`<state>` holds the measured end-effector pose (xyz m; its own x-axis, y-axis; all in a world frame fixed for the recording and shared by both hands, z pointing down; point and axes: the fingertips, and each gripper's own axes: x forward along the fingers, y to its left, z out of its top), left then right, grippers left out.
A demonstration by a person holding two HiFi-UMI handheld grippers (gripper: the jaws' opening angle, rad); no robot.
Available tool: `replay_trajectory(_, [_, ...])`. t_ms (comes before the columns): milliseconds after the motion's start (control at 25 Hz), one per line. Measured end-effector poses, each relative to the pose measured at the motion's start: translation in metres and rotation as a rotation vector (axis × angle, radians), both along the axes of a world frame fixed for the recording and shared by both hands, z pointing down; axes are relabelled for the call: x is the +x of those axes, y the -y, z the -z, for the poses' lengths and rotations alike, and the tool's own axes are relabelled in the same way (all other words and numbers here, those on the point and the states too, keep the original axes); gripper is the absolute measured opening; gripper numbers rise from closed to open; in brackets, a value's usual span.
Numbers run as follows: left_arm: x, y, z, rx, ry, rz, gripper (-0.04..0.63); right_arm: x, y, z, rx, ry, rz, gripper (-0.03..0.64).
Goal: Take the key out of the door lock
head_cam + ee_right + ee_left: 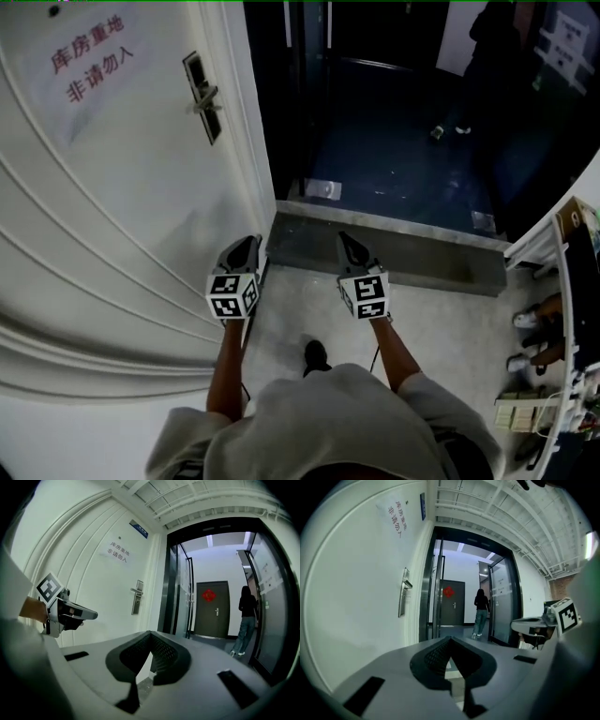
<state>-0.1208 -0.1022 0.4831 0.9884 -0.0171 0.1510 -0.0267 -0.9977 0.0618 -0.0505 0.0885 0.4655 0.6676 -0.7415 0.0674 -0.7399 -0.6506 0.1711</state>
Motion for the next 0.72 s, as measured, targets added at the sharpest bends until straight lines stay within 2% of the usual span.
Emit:
replay_trajectory(320, [0.116,0.027,-0.001,-0.004,0.013,-0.014,0.018,0.110,0.020,-0.001,-0.009,0.018,-0.024,0.023])
replay_trajectory(720, [0.189,0.054,-0.020,-0.023,0.047,-0.015,0.018,0.179,0.056,-0.015,-0.034,0.046,-0.016,0.023])
